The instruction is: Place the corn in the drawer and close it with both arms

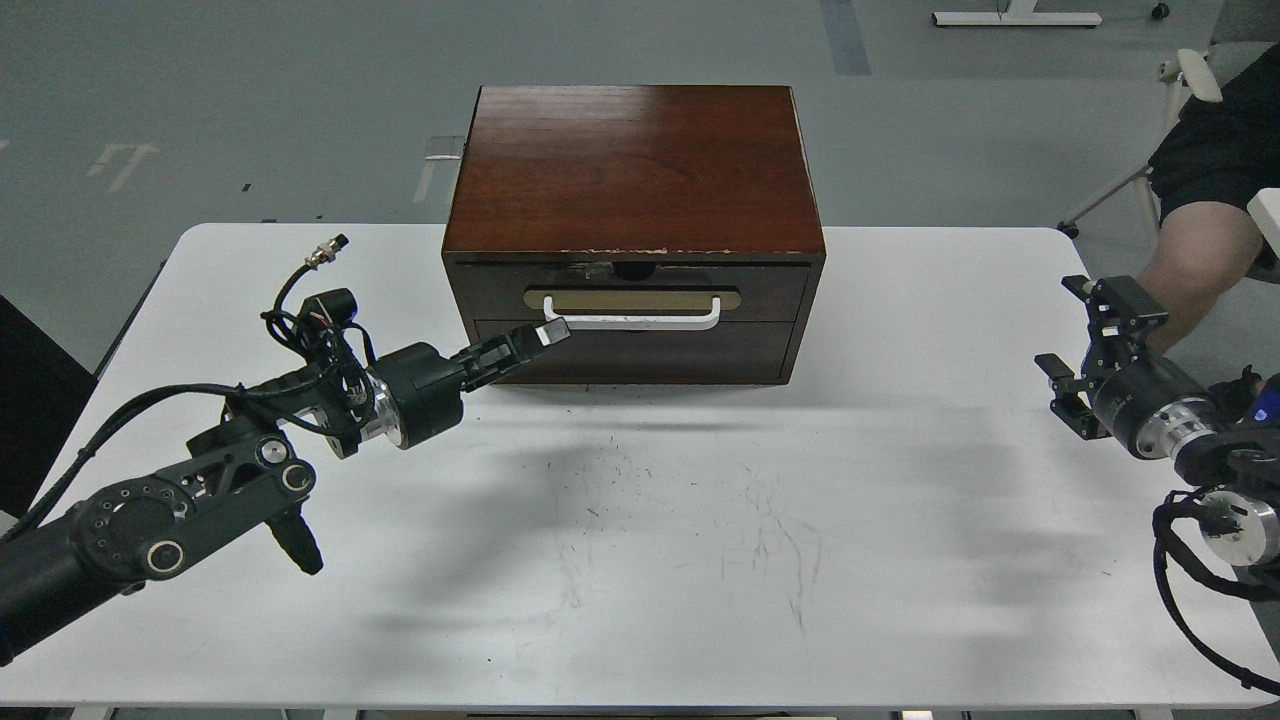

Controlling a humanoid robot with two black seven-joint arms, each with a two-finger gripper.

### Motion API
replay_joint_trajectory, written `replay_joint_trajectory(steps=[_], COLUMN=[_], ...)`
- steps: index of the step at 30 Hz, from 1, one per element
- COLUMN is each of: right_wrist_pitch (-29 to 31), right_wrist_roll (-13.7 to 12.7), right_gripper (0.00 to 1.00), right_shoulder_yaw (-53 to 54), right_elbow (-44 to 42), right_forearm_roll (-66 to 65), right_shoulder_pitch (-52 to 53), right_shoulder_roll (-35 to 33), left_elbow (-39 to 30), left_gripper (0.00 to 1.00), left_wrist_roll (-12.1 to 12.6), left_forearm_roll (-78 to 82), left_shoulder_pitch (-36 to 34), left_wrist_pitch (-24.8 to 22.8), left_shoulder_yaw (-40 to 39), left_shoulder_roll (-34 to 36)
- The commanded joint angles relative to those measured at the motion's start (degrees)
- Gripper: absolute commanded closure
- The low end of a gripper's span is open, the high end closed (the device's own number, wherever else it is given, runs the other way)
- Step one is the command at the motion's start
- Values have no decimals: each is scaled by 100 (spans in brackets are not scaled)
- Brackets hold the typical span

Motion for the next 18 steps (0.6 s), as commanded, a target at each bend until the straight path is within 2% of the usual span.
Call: replay_joint_trajectory(steps=[1,2,3,6,9,12,18], right_wrist_pitch=[0,0,0,0,-17,-35,-70], right_wrist_roll=[0,0,0,0,0,0,0], right_gripper=[0,0,0,0,0,0,0], right_shoulder_yaw=[69,104,139,227,298,473,746], right_elbow=[0,0,0,0,0,0,-8], right_forearm_roll=[0,0,0,0,0,0,9], right_shoulder_pitch=[0,0,0,0,0,-8,-52], right_shoulder_roll=[1,1,1,10,36,71,220], left_elbow=[-329,-487,-636,-857,-884,-867,-700], left_gripper=[79,43,2,0,0,0,0], left_wrist_roll=[-120,-207,-330,-647,-661,-661,-661], left_forearm_roll=[-54,-80,-202,-773,-1607,-3160,-4851], left_shoulder_pitch=[44,53,70,88,79,88,114], left_wrist_pitch=[-358,-472,-543,-597,-597,-562,-509], left_shoulder_yaw=[-5,-14,-49,-84,-172,-540,-647], left_shoulder_roll=[359,516,648,895,1027,1071,1352])
